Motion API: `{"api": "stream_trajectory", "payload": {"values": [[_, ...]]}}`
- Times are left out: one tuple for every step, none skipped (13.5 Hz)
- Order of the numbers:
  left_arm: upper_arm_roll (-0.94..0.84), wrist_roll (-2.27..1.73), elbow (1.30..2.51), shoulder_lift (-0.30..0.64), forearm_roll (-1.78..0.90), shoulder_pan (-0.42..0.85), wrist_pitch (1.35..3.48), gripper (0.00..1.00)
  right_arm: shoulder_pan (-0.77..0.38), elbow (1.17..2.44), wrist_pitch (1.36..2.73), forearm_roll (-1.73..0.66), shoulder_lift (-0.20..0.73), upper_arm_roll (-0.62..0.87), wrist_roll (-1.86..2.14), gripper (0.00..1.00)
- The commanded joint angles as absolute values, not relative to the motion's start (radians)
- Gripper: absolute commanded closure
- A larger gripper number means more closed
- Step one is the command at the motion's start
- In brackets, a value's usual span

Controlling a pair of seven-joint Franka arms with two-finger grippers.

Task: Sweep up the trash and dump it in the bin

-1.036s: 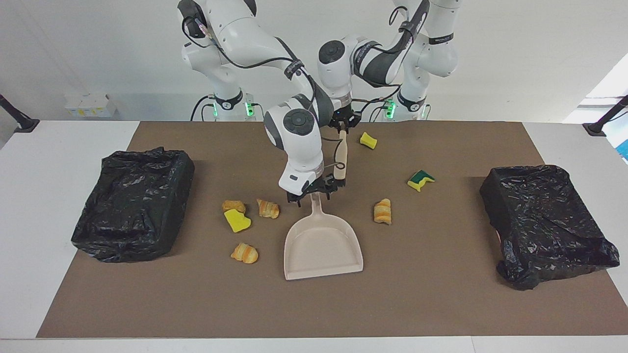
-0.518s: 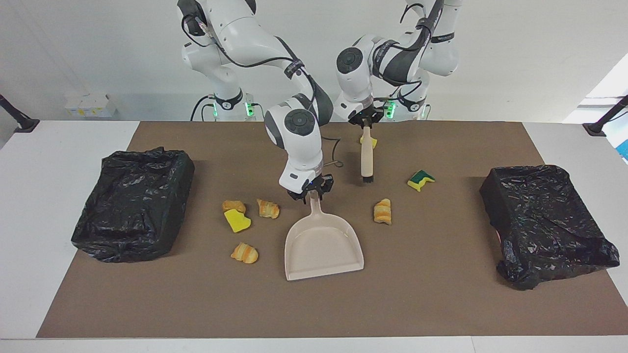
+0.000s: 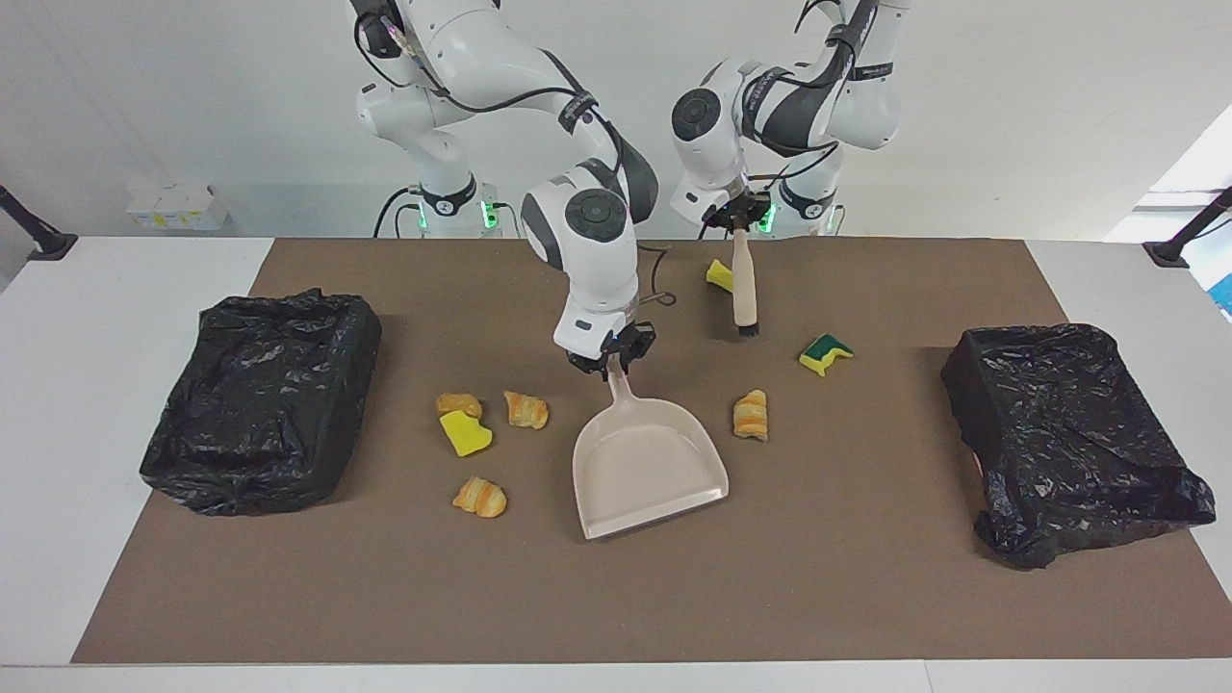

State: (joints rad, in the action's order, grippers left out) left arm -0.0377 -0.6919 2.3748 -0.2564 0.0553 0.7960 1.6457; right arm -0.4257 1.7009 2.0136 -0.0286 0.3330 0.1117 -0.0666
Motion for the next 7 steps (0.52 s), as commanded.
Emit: {"api": "stream_trajectory", "payload": {"values": [[-0.037,-0.692,2.408,-0.314,0.071,0.857,1.652,1.00,-0.336,1.726,1.944,-0.044,0.273,0.117,0.230,1.00],[-0.038,-0.690,2.411,-0.330,0.071,0.876,1.654,1.00,-0.313,1.723,1.921,-0.048,0.261,0.117,0.344,1.00],[-0.038,-0.660,2.428,-0.345,0.071,0.908,1.663,1.00,-0.299,1.723,1.907,-0.048,0.253,0.117,0.448,1.00],[-0.038,-0.594,2.459,-0.374,0.061,0.928,1.680,1.00,-0.288,1.723,1.884,-0.048,0.250,0.115,0.542,1.00],[-0.038,-0.530,2.494,-0.400,0.042,0.934,1.696,1.00,-0.284,1.721,1.862,-0.040,0.242,0.114,0.599,1.00],[-0.038,-0.459,2.535,-0.429,0.003,0.934,1.713,1.00,-0.278,1.723,1.838,-0.029,0.236,0.114,0.665,1.00],[-0.038,-0.384,2.569,-0.455,-0.018,0.934,1.720,1.00,-0.278,1.723,1.807,-0.026,0.224,0.114,0.755,1.00]]}}
